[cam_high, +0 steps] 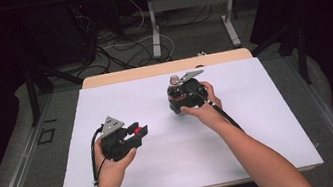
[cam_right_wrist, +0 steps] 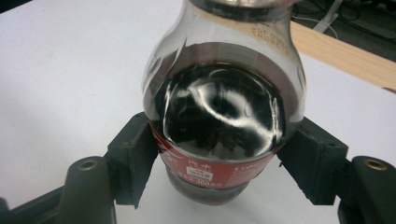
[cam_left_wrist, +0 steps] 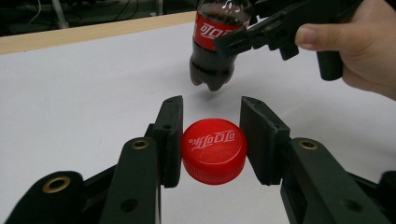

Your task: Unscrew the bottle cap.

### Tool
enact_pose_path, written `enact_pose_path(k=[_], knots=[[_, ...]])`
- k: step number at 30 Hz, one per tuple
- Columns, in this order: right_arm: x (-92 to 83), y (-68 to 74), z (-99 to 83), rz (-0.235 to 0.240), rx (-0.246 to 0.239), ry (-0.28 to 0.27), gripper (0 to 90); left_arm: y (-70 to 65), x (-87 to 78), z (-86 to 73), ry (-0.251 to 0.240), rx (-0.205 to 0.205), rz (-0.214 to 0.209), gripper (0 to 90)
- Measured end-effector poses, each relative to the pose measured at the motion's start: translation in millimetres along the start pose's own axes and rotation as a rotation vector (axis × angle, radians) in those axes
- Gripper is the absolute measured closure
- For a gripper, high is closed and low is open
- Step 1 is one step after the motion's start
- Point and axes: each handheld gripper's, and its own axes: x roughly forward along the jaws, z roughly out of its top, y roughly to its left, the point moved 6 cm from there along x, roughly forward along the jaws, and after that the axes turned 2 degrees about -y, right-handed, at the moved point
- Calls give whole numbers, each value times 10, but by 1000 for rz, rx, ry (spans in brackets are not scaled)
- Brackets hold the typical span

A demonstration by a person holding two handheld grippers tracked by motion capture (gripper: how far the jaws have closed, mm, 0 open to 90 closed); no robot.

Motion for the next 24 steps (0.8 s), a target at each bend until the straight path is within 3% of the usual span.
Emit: enact_pose_path(k=[4, 11, 24], knots=[[89, 24, -61, -6, -13, 7, 307, 6, 5, -4, -6, -4, 3, 609], [196, 39, -171, 1, 24, 10, 300, 13, -2, -9, -3, -3, 6, 609], [177, 77, -243, -4, 2, 19, 292, 16, 15, -24, 7, -4, 6, 609]])
